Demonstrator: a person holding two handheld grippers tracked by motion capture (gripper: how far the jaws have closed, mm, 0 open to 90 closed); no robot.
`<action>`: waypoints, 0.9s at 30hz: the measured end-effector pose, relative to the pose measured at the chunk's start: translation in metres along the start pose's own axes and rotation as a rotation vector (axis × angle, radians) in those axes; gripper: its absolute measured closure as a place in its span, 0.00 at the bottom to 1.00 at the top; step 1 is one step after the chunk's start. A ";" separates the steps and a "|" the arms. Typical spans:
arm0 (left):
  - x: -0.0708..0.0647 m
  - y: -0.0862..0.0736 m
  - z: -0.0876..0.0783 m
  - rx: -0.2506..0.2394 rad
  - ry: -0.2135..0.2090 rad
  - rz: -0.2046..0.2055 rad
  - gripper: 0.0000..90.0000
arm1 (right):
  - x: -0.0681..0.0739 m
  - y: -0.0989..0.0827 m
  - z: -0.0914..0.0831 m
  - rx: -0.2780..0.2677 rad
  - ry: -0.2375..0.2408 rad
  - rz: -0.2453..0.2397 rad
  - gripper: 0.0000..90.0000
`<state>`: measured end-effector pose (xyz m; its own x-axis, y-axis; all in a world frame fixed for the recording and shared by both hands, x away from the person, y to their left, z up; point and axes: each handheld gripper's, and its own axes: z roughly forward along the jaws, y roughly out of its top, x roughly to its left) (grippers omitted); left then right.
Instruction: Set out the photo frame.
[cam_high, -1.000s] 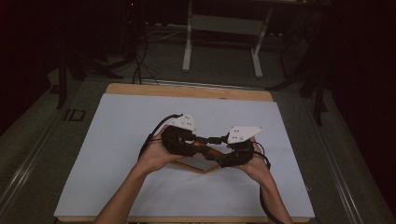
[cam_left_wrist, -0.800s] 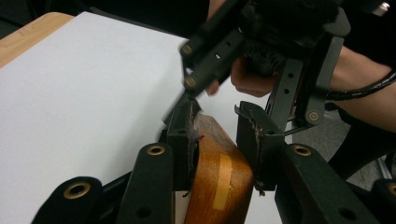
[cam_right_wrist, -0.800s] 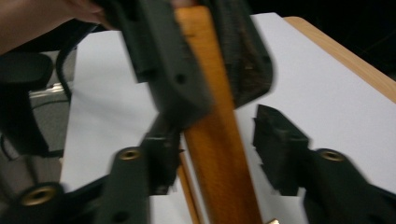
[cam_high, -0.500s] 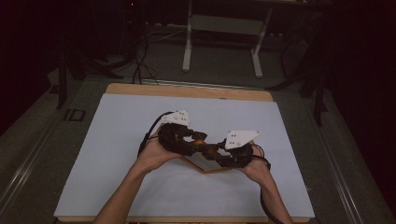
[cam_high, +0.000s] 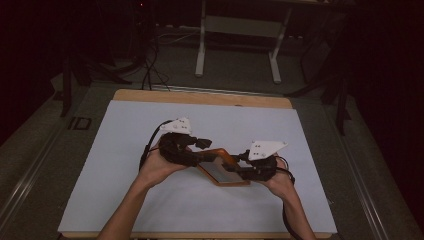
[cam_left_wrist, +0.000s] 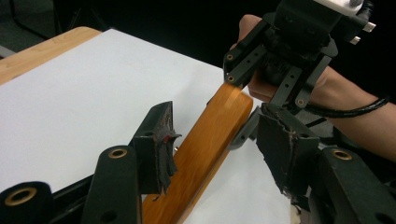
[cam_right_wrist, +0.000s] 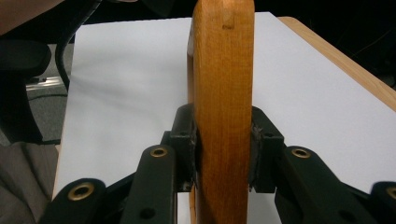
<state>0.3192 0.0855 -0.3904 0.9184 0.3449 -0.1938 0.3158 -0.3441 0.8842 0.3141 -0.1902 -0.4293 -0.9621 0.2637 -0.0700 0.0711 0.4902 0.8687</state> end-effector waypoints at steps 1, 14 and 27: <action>0.001 -0.003 -0.002 -0.010 0.006 -0.007 0.52 | 0.000 -0.001 -0.001 -0.002 0.000 0.003 0.76; 0.006 -0.028 -0.013 -0.064 0.139 -0.060 0.42 | 0.000 -0.013 -0.011 -0.026 -0.018 0.033 0.76; 0.017 -0.058 -0.008 -0.065 0.161 -0.118 0.37 | 0.000 -0.018 -0.017 -0.019 -0.033 0.037 0.76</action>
<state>0.3151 0.1179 -0.4415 0.8242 0.5166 -0.2320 0.3982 -0.2373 0.8861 0.3088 -0.2131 -0.4367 -0.9498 0.3083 -0.0538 0.1007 0.4638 0.8802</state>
